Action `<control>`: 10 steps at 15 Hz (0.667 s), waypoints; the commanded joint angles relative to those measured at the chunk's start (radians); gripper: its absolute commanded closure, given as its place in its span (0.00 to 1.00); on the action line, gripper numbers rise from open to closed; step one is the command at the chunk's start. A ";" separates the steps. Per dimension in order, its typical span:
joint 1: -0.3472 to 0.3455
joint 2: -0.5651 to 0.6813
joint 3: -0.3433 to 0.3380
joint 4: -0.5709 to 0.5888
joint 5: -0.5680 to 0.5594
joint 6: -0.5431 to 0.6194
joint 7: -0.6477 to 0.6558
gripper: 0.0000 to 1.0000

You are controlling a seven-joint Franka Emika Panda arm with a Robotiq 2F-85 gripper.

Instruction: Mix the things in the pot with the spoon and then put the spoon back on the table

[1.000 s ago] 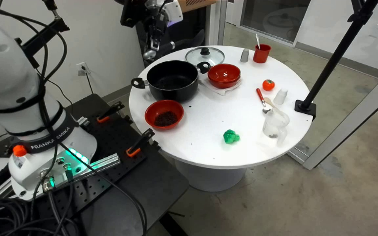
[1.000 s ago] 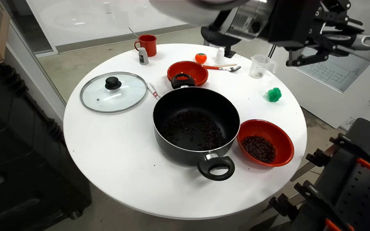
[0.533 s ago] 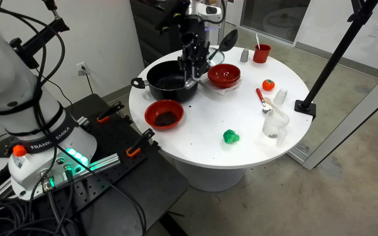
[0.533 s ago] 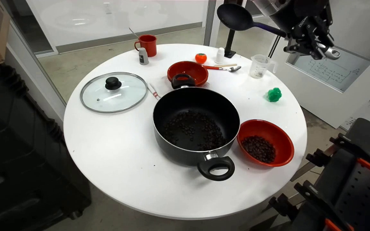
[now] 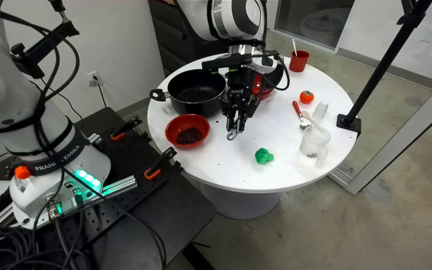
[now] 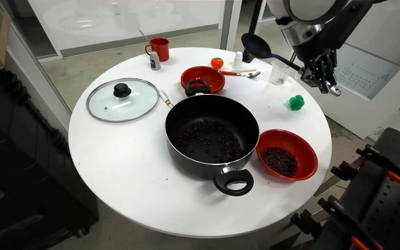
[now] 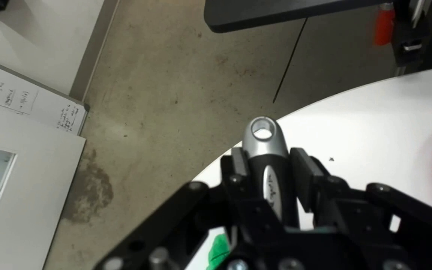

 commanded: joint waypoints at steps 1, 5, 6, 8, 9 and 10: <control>0.025 0.086 -0.009 0.057 0.049 -0.031 -0.075 0.92; 0.036 0.172 -0.010 0.103 0.105 -0.029 -0.083 0.92; 0.036 0.195 -0.008 0.119 0.122 -0.025 -0.087 0.92; 0.033 0.240 -0.004 0.151 0.154 -0.018 -0.099 0.92; 0.031 0.260 -0.002 0.165 0.170 -0.011 -0.106 0.92; 0.025 0.281 0.002 0.183 0.187 -0.007 -0.127 0.92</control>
